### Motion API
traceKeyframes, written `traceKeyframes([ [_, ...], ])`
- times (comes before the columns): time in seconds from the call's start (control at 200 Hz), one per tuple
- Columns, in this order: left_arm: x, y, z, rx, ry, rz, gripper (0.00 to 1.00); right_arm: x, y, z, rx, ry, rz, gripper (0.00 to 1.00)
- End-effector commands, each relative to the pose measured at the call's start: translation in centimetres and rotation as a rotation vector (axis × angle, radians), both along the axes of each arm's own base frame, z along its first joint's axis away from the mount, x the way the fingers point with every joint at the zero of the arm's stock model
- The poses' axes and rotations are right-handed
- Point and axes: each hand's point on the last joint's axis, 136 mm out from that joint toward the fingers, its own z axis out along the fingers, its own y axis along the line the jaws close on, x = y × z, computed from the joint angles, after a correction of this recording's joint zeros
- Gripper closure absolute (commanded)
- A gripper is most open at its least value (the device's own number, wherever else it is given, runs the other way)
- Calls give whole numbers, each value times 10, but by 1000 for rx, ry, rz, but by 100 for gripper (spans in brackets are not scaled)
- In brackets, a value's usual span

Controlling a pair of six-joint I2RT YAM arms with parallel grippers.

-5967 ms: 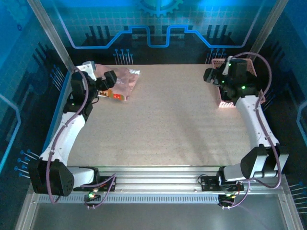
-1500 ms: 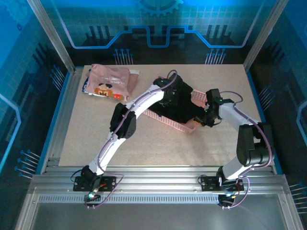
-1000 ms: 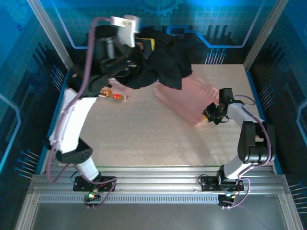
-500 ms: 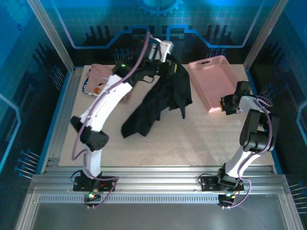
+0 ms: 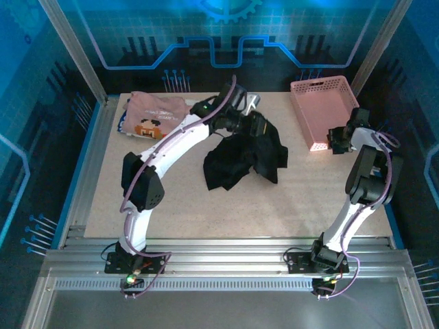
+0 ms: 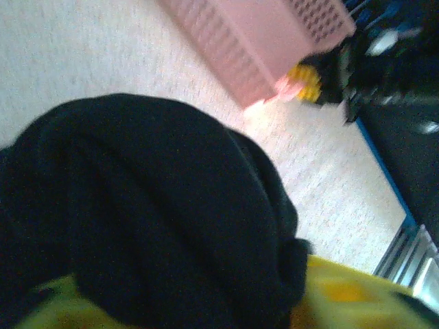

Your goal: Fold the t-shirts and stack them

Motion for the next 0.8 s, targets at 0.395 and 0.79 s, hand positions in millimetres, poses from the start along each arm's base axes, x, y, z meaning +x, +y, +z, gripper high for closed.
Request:
traceKeyframes([
  [0.395,20,157,54,-79,-38,353,1,10,11,-10,-7,-28,205,29],
  [0.79,101,209,-72,-27,155,469,6,-24,132,99,-110,-245,660,2],
])
